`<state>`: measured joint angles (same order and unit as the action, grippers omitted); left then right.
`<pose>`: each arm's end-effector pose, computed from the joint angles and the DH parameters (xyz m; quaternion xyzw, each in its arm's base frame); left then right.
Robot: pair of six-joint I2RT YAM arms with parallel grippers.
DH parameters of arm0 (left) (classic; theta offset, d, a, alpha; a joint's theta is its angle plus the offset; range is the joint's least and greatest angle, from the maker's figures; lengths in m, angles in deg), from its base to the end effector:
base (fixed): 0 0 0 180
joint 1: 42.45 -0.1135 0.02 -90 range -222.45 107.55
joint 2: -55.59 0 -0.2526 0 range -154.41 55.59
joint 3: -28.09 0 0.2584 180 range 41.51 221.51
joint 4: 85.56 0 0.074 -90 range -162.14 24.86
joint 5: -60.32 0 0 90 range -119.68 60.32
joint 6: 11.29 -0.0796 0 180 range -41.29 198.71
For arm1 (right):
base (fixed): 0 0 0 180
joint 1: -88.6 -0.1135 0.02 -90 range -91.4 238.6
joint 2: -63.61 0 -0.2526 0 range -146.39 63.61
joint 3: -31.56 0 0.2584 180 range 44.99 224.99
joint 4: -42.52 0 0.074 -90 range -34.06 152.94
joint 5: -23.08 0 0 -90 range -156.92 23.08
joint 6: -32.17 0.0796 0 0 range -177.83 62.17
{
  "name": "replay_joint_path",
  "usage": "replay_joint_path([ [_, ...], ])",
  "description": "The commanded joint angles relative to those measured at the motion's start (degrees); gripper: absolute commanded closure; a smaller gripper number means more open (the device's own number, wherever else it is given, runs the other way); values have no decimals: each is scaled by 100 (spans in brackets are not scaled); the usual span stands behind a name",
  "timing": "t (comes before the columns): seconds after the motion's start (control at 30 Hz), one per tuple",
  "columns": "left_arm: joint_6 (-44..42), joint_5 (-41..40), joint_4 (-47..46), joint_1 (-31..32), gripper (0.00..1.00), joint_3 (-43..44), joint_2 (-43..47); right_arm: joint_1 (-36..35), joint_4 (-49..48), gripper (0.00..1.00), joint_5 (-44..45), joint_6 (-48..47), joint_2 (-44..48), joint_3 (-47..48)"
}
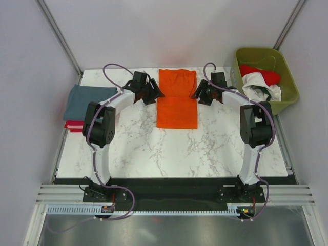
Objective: Fold and stack the t-shirts
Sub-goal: Fold the tshirt
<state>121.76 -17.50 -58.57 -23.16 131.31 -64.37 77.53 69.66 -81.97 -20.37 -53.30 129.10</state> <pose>0.4695 -0.1821 0.1530 -0.1474 0.9034 -0.2857 0.2838 0.4690 0.1128 0.1436 0.1630 0.9076 0.2618 0.2848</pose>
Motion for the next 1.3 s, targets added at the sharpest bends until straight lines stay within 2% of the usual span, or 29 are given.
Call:
replay_joint_path([
  [0.0,-270,-102,147,-22,28,135,304,17,-395,37,9,-10,500,-280],
  [0.23,-446,-322,-55,84,28,-1417,1648,-53,-932,40,125,-62,1775,-2212],
  [0.37,-350,-42,-477,180,34,-2334,2177,-106,-1116,44,-103,-159,2206,-2838],
  [0.53,-253,82,-854,321,37,-3151,2477,-246,-1125,49,-183,-300,2268,-3234],
  [0.8,-183,196,-1110,470,41,-3513,2302,-369,-1213,55,-183,-353,2014,-3332],
  [0.97,-183,179,-1172,497,46,-3575,2197,-413,-1336,67,-174,-335,1759,-3358],
  [1.27,-191,100,-1163,497,52,-3636,2082,-449,-1328,67,-86,-344,1750,-3454],
])
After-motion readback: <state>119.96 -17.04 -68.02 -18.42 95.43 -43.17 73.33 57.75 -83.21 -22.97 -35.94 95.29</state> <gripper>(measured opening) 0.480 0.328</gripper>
